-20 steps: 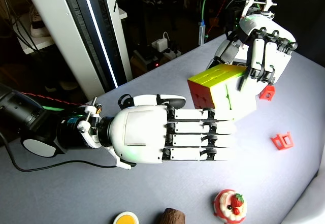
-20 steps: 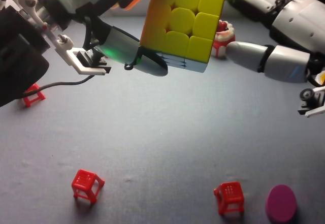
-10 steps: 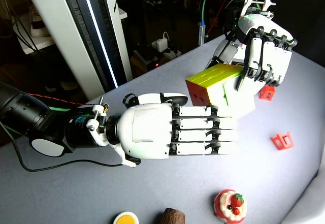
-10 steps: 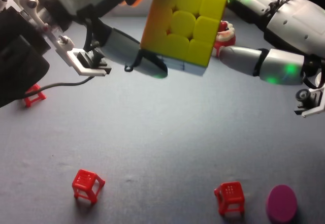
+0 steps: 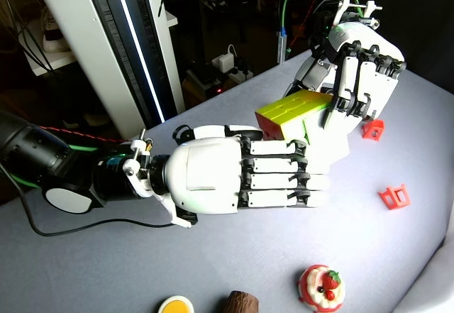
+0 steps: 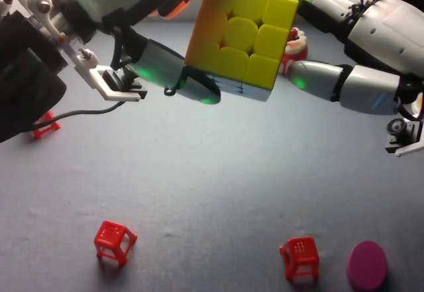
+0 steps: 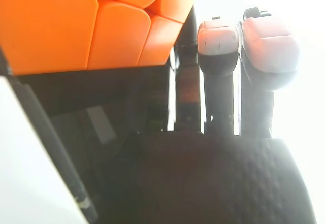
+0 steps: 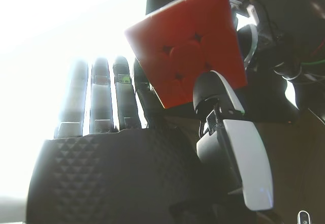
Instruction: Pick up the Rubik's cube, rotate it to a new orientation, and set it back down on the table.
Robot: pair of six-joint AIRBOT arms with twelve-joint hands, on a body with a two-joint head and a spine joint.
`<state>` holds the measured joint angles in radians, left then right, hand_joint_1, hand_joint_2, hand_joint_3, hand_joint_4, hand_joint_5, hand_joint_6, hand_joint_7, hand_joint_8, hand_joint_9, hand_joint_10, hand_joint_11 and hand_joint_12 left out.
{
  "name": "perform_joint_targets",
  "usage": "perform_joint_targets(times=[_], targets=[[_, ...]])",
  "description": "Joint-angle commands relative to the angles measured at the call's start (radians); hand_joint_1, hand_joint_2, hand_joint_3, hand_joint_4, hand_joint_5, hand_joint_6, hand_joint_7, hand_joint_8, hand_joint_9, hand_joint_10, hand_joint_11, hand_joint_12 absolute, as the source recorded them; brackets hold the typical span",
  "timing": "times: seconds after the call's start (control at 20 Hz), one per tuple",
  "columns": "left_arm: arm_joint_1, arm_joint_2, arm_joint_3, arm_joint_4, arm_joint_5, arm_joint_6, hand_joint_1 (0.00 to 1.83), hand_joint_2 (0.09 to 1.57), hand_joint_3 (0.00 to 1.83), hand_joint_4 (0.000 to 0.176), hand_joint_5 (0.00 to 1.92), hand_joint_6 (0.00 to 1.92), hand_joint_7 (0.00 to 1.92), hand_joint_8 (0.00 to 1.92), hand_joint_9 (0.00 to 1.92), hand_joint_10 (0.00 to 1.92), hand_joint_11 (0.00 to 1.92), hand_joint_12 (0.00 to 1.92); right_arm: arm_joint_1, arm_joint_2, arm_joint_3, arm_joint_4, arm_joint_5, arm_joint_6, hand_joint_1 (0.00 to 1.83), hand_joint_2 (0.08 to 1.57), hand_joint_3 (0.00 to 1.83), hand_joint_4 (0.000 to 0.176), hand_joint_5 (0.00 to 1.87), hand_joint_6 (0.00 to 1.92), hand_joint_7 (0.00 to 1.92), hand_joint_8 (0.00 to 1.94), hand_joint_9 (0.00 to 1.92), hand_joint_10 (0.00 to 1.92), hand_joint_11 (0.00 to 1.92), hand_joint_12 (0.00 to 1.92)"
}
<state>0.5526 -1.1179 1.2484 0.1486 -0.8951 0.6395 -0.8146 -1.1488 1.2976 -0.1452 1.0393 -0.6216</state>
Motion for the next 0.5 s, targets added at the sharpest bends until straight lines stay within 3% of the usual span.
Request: perform_joint_targets(times=[0.0, 0.1, 0.15, 0.2, 0.25, 0.3, 0.4, 0.45], targets=[[-0.015, 0.001, 0.004, -0.055, -0.163, -0.007, 1.22, 0.7, 1.15, 0.0, 0.86, 1.44, 0.86, 1.92, 1.24, 1.92, 1.37, 1.92, 0.01, -0.005, -0.016, -0.029, 0.144, 0.009, 0.0, 1.36, 0.0, 0.0, 0.0, 0.07, 0.0, 0.0, 0.0, 0.16, 0.0, 0.75], [-0.011, 0.001, 0.005, -0.063, -0.163, -0.006, 1.22, 0.72, 1.11, 0.0, 0.87, 1.4, 0.84, 1.92, 1.22, 1.92, 1.34, 1.92, 0.01, 0.0, -0.031, -0.037, 0.157, 0.009, 0.0, 1.37, 0.0, 0.0, 0.01, 0.03, 0.0, 0.0, 0.0, 0.24, 0.0, 0.95], [-0.01, 0.001, 0.006, -0.068, -0.162, -0.004, 1.22, 0.67, 1.21, 0.0, 0.91, 1.48, 0.85, 1.92, 1.09, 1.92, 1.19, 1.92, 0.01, 0.0, -0.04, -0.044, 0.166, 0.009, 0.0, 1.37, 0.0, 0.0, 0.06, 0.05, 0.0, 0.0, 0.0, 0.25, 0.0, 0.98], [-0.009, 0.0, 0.007, -0.072, -0.161, -0.004, 1.22, 0.7, 1.15, 0.0, 0.89, 1.44, 0.83, 1.92, 1.07, 1.92, 1.19, 1.92, 0.01, 0.001, -0.047, -0.049, 0.174, 0.009, 0.0, 1.38, 0.0, 0.0, 0.07, 0.08, 0.01, 0.0, 0.0, 0.2, 0.0, 0.83], [-0.009, 0.0, 0.009, -0.074, -0.159, -0.004, 1.22, 0.71, 1.13, 0.0, 0.87, 1.43, 0.83, 1.92, 1.1, 1.92, 1.2, 1.92, 0.01, 0.003, -0.053, -0.052, 0.181, 0.009, 0.0, 1.38, 0.0, 0.0, 0.09, 0.21, 0.05, 0.02, 0.0, 0.33, 0.0, 0.91], [-0.008, -0.001, 0.01, -0.078, -0.155, -0.004, 1.22, 0.71, 1.14, 0.0, 0.87, 1.45, 0.85, 1.92, 1.13, 1.92, 1.23, 1.92, 0.01, 0.005, -0.061, -0.058, 0.191, 0.009, 0.0, 1.38, 0.0, 0.0, 0.02, 0.56, 0.07, 0.03, 0.0, 0.39, 0.0, 1.0], [-0.006, -0.001, 0.013, -0.084, -0.156, -0.004, 1.22, 0.76, 1.04, 0.0, 0.84, 1.39, 0.81, 1.92, 1.19, 1.92, 1.3, 1.92, 0.01, 0.014, -0.076, -0.067, 0.201, 0.009, 0.04, 1.37, 0.0, 0.0, 0.0, 0.66, 0.11, 0.09, 0.0, 0.57, 0.0, 1.21], [-0.006, -0.001, 0.013, -0.084, -0.154, -0.003, 1.22, 0.76, 1.04, 0.0, 0.84, 1.39, 0.81, 1.92, 1.22, 1.92, 1.33, 1.92, 0.01, 0.023, -0.085, -0.07, 0.208, 0.009, 0.07, 1.36, 0.0, 0.0, 0.0, 0.58, 0.04, 0.38, 0.0, 0.76, 0.0, 1.44]])
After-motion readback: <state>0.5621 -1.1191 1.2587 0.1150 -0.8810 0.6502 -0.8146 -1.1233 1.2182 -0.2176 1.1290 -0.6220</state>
